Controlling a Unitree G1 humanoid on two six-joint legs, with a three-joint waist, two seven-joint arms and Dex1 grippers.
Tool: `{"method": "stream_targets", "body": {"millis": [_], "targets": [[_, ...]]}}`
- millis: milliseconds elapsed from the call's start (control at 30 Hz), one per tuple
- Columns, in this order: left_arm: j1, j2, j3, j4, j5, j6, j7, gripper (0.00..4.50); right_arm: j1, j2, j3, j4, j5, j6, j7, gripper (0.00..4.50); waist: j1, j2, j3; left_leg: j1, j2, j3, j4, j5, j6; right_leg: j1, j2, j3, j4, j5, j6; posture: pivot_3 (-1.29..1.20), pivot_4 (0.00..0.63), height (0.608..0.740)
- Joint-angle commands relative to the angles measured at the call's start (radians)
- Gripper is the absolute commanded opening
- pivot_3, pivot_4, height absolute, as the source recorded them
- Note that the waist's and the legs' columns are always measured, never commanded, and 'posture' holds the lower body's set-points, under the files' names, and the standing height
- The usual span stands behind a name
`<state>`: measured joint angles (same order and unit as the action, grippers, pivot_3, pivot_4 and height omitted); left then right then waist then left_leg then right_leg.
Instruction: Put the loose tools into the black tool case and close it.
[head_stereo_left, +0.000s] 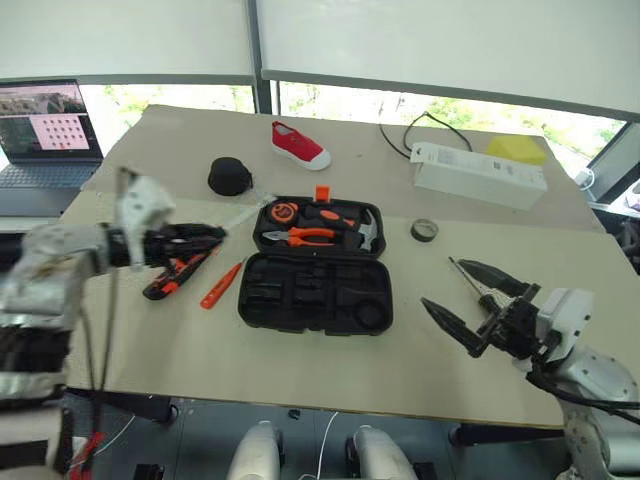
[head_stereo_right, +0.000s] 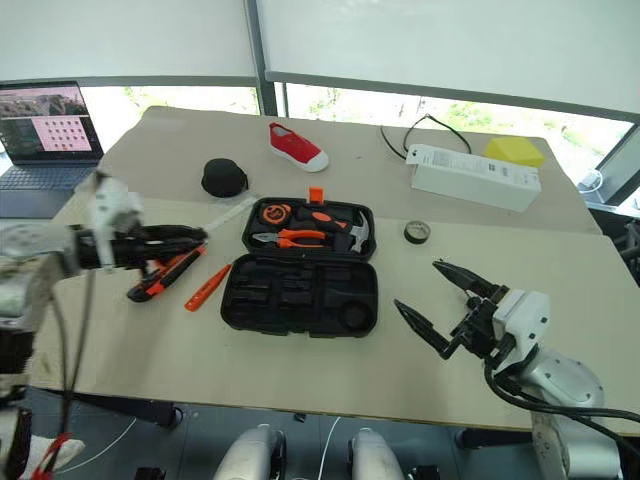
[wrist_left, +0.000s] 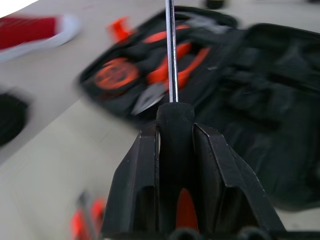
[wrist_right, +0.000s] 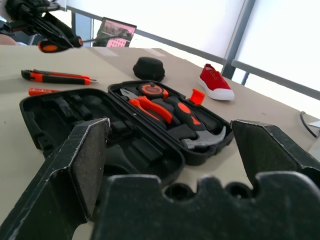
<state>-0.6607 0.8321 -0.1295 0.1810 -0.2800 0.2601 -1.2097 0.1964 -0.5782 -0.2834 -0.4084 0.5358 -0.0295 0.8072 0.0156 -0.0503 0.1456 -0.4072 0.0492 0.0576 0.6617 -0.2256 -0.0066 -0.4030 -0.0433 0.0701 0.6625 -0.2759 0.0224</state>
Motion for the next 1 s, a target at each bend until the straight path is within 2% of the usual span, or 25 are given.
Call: {"method": "stream_targets", "body": {"millis": [33, 133, 333, 800, 833, 900, 967, 1000], "targets": [[-0.115, -0.084, -0.138, 0.075, 0.159, -0.118, -0.012, 0.65, 0.025, -0.016, -0.042, -0.029, 0.045, 0.039, 0.004, 4.5, -0.007, 0.001, 0.0, 0.0, 0.0, 0.0, 0.0, 0.0, 0.0, 0.0, 0.0, 0.0, 0.0, 0.0, 0.0, 0.0, 0.15, 0.74], [-0.176, -0.163, -0.217, 0.169, 0.254, -0.187, -0.001, 0.65, 0.058, -0.017, -0.035, -0.059, 0.042, 0.069, -0.01, 4.5, -0.021, 0.001, 0.0, -0.001, 0.0, 0.0, 0.0, 0.0, 0.0, -0.001, 0.001, 0.002, 0.0, 0.0, 0.0, 0.0, 0.15, 0.74], [-0.243, -0.22, -0.305, 0.325, 0.404, -0.317, 0.018, 0.65, 0.118, 0.015, -0.02, -0.134, 0.038, 0.089, -0.049, 4.5, -0.03, 0.003, 0.001, -0.002, 0.0, -0.002, 0.0, 0.0, 0.0, -0.001, 0.001, 0.001, 0.0, 0.0, 0.001, 0.0, 0.15, 0.74], [-0.244, -0.23, -0.294, 0.394, 0.462, -0.403, 0.003, 0.65, 0.14, 0.042, -0.012, -0.152, 0.048, 0.088, -0.054, 4.5, -0.028, 0.003, 0.001, 0.0, 0.0, -0.002, 0.001, 0.0, 0.001, 0.001, 0.0, 0.001, 0.001, -0.001, 0.002, 0.0, 0.15, 0.74], [-0.242, -0.231, -0.289, 0.39, 0.456, -0.407, 0.001, 1.53, 0.141, 0.042, -0.011, -0.153, 0.048, 0.088, -0.052, 4.5, -0.028, 0.003, 0.001, 0.0, 0.0, -0.002, 0.001, 0.0, 0.001, 0.001, 0.0, 0.001, 0.001, -0.001, 0.002, 0.0, 0.15, 0.74], [-0.226, -0.253, -0.237, 0.358, 0.372, -0.389, -0.022, 2.15, 0.141, 0.044, -0.008, -0.154, 0.051, 0.089, -0.051, 4.5, -0.028, 0.004, 0.001, 0.0, 0.0, -0.002, 0.001, 0.0, 0.001, 0.001, 0.0, 0.001, 0.001, -0.001, 0.002, 0.0, 0.15, 0.74], [-0.204, -0.284, -0.131, 0.298, 0.228, -0.338, -0.036, 2.82, 0.142, 0.044, -0.004, -0.155, 0.057, 0.093, -0.047, 4.5, -0.026, 0.004, 0.001, 0.0, 0.0, -0.002, 0.001, 0.0, 0.001, 0.001, 0.0, 0.001, 0.001, -0.001, 0.002, 0.0, 0.15, 0.74], [-0.198, -0.281, -0.107, 0.289, 0.205, -0.346, -0.042, 2.82, 0.143, 0.044, -0.004, -0.155, 0.059, 0.095, -0.045, 4.5, -0.025, 0.004, 0.001, 0.0, -0.001, -0.002, 0.001, 0.0, 0.001, 0.001, 0.0, 0.001, 0.001, -0.001, 0.002, 0.0, 0.15, 0.74]]}}
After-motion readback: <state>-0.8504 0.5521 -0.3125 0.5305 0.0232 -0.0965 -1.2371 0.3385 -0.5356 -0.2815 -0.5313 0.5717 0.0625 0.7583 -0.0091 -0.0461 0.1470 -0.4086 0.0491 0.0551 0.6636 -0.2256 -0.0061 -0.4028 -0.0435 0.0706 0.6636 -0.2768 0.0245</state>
